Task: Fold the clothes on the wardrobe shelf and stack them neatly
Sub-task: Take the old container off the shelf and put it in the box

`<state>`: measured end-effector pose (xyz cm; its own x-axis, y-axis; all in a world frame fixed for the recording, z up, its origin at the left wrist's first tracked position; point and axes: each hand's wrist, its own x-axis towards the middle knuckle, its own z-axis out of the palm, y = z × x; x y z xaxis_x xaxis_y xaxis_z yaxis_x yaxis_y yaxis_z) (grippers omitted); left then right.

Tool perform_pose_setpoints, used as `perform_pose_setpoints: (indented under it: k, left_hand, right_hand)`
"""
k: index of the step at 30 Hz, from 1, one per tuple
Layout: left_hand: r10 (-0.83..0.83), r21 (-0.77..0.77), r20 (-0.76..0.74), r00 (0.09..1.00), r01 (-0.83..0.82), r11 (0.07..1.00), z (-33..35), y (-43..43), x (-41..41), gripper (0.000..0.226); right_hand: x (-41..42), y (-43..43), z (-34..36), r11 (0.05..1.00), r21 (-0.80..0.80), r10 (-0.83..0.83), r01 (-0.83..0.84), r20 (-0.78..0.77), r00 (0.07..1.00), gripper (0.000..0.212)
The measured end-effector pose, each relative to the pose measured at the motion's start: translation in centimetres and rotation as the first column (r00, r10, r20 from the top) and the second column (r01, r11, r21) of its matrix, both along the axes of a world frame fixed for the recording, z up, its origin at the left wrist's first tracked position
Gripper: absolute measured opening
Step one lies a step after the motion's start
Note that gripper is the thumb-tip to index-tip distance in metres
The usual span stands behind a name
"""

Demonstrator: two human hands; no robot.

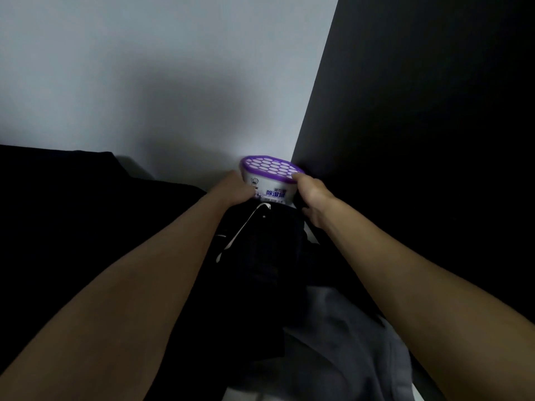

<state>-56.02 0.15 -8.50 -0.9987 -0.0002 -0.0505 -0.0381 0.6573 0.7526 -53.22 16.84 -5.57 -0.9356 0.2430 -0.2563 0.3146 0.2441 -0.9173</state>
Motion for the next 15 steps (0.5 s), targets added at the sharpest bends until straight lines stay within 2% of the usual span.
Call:
perform_pose_setpoints:
  k: [4, 6, 9, 12, 15]
  left_hand:
    - [-0.045, 0.176, 0.054, 0.998, 0.035, 0.984, -1.1, -0.4, -1.8, 0.028]
    - [-0.066, 0.236, 0.056, 0.996, 0.051, 0.97, -1.6, -0.7, -2.2, 0.029]
    - [-0.111, 0.334, 0.045, 0.993, 0.09, 0.938, -2.2, -1.1, -2.6, 0.025]
    - [-0.136, 0.344, 0.009, 0.991, 0.125, 0.931, -2.6, -1.3, -2.5, 0.023]
    - [-0.088, 0.353, -0.019, 0.996, 0.089, 0.931, -2.3, -1.2, -2.1, 0.024]
  right_hand:
    - [-2.3, -0.9, -1.3, 0.997, -0.064, -0.04, 0.041, 0.029, 0.999, 0.039]
    - [-2.8, -1.0, -2.0, 0.992, -0.104, -0.068, 0.068, 0.007, 0.998, 0.044]
    - [-3.6, -0.9, -3.4, 0.996, -0.022, -0.09, 0.089, -0.072, 0.993, 0.051]
    - [-4.0, -1.0, -4.4, 0.994, 0.014, -0.105, 0.108, -0.14, 0.985, 0.055]
    - [-3.8, -1.4, -4.4, 0.993, -0.037, -0.115, 0.111, -0.161, 0.98, 0.051]
